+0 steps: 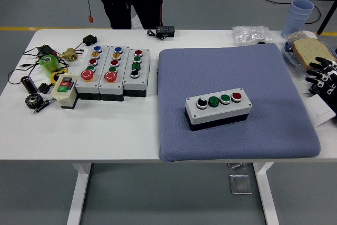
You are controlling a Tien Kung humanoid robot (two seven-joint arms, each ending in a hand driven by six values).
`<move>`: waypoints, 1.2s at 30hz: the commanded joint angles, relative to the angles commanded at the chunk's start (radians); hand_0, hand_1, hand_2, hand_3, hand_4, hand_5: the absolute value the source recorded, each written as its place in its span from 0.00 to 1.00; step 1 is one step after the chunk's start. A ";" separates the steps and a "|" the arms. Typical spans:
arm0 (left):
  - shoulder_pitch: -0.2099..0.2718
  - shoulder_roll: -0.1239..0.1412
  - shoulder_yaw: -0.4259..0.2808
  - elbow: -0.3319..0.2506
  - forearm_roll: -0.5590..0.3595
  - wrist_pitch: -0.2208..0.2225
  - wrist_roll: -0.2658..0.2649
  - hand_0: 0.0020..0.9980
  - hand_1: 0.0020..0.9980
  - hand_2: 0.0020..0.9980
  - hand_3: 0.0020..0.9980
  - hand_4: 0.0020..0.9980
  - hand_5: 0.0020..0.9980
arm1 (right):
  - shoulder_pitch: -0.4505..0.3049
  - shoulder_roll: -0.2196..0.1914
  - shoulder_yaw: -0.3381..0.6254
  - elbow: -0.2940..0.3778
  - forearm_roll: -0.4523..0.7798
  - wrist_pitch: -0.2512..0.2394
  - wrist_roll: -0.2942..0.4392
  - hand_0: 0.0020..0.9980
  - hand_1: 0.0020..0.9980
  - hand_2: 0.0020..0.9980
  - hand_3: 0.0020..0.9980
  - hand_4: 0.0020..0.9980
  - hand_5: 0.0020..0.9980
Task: Pick up the button,place it on the desk,press the button,press the button
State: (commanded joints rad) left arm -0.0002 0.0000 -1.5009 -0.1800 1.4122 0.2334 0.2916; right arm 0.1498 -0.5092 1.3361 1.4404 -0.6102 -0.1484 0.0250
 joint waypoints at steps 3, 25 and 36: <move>0.002 0.000 -0.002 0.000 0.005 -0.001 0.001 0.56 0.42 0.42 0.43 0.27 0.39 | 0.000 0.002 -0.002 -0.001 0.000 -0.001 -0.002 0.66 0.60 0.66 0.66 0.71 0.45; -0.005 0.000 0.005 0.000 -0.007 -0.003 -0.006 0.55 0.42 0.42 0.43 0.27 0.40 | 0.004 0.007 0.001 0.014 0.009 -0.033 -0.010 0.65 0.58 0.65 0.65 0.70 0.46; -0.013 0.000 0.002 0.000 -0.006 -0.002 -0.005 0.55 0.42 0.42 0.43 0.27 0.40 | 0.007 0.004 0.011 0.025 0.009 -0.037 -0.007 0.65 0.58 0.64 0.65 0.68 0.45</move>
State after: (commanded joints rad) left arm -0.0130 0.0000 -1.4987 -0.1800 1.4058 0.2310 0.2864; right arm 0.1567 -0.5056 1.3472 1.4649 -0.6011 -0.1858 0.0181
